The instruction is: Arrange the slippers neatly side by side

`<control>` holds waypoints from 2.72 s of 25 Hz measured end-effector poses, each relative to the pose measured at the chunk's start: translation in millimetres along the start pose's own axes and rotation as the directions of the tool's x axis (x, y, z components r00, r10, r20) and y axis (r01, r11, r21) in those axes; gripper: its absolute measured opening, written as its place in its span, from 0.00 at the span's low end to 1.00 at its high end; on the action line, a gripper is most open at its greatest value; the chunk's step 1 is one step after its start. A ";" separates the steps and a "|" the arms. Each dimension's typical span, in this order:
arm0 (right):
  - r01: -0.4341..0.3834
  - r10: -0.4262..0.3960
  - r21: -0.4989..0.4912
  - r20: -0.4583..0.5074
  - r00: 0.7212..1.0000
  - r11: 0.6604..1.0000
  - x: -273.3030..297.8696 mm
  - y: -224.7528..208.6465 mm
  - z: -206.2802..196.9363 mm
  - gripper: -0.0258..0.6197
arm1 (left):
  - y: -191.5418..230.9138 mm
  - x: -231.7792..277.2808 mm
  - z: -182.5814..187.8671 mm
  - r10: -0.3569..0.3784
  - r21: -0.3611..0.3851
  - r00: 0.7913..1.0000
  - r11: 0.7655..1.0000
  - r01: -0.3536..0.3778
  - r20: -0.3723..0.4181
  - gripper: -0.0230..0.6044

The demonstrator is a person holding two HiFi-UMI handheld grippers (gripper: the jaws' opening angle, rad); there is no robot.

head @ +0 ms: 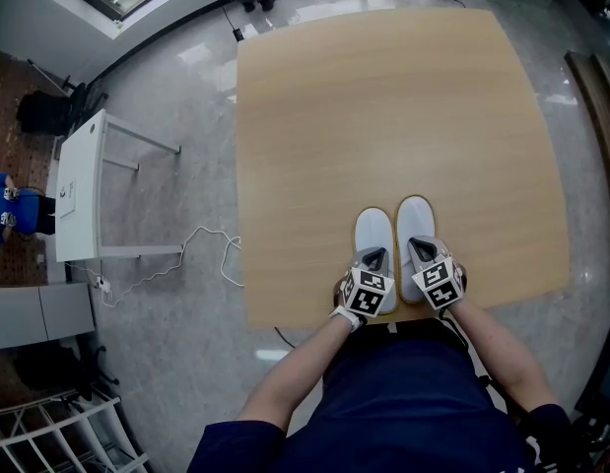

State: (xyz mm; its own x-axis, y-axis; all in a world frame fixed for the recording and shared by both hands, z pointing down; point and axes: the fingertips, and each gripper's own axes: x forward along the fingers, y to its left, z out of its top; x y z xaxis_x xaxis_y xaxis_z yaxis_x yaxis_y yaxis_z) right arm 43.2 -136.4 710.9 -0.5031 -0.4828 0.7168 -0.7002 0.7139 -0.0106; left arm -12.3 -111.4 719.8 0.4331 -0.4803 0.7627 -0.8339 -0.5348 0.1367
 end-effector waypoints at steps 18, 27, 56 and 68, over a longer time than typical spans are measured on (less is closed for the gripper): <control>0.003 -0.003 0.063 0.000 1.000 0.998 0.1 -0.9 -7.6 0.06 | 0.0 6.9 2.4 -0.006 -0.003 1.000 1.000 0.006 0.014 0.04; 0.012 -0.012 0.059 0.004 1.000 0.998 -3.0 2.8 -10.4 0.06 | 0.1 7.4 1.5 -0.004 0.004 1.000 1.000 0.004 0.015 0.04; -0.040 -0.035 0.310 0.233 0.972 0.950 -119.6 -21.9 50.1 0.06 | 15.2 -103.9 52.8 0.046 -0.037 0.981 0.999 -0.040 0.187 0.04; -0.112 -0.011 0.263 0.423 0.906 0.958 -167.1 -3.3 131.0 0.06 | -23.3 -152.4 122.4 -0.070 -0.093 0.936 0.990 0.108 0.345 0.04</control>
State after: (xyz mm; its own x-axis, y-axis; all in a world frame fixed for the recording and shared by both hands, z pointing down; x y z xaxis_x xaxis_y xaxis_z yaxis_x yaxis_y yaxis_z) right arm 63.2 -124.6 499.8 -0.6627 -0.6595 0.3547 -0.7481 0.6045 -0.2738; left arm -17.0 -110.8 523.0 0.5818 -0.6519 0.4864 -0.8103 -0.5166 0.2767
